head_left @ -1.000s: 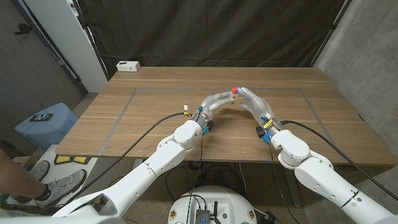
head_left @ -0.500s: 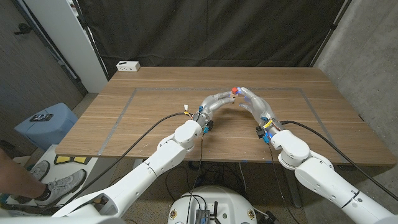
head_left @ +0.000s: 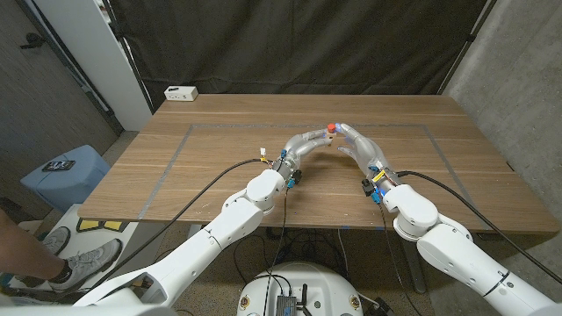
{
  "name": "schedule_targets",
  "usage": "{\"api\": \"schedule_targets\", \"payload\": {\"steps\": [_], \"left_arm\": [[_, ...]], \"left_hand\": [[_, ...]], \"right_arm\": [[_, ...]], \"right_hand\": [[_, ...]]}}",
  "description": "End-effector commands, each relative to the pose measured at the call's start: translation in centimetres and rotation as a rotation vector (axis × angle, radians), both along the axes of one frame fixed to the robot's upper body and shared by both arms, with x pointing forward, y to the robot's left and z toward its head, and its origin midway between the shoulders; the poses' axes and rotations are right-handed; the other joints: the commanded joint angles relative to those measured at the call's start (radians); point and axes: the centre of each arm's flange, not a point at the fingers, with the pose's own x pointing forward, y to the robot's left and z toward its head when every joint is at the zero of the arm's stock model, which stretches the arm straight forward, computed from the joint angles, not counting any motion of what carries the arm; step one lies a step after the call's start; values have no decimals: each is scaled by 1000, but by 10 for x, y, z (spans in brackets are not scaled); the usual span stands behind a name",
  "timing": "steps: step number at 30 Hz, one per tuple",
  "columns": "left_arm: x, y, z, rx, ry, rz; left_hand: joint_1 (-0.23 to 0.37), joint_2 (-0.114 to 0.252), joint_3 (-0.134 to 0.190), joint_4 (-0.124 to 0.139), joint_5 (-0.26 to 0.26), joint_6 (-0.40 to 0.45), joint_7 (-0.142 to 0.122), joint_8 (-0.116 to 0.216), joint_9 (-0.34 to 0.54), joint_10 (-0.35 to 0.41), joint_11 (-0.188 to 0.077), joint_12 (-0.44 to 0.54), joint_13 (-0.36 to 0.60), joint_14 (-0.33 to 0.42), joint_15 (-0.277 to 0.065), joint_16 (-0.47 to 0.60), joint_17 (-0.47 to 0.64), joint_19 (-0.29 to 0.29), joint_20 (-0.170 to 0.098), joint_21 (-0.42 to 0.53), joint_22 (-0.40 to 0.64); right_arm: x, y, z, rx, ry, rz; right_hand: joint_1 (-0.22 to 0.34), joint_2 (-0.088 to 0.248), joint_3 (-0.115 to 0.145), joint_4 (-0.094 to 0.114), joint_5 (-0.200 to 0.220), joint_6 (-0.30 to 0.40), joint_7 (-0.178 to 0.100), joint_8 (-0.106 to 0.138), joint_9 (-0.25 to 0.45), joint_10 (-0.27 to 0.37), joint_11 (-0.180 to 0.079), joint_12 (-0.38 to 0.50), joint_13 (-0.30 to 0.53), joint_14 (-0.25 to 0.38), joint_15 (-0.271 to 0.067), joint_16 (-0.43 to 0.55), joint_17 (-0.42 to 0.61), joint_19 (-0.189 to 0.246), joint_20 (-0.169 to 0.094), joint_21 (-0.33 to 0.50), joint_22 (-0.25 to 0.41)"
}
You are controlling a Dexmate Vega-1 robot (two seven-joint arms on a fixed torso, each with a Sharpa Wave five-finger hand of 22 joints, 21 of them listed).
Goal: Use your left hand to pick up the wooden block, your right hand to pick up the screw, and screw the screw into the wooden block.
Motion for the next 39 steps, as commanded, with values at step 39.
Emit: {"api": "schedule_targets", "payload": {"steps": [39], "left_arm": [[3,-1,1,0,5,5]], "left_hand": [[2,7,1,6,3,21,12,6,2,9,2,5,2,9,-62,5,2,9,1,4,4]], "right_arm": [[-11,4,-4,-30,-15,4]], "right_hand": [[-3,10,3,0,-2,67,10,18,6,4,1,8,3,0,-4,2,5,7,3,1,2]]}}
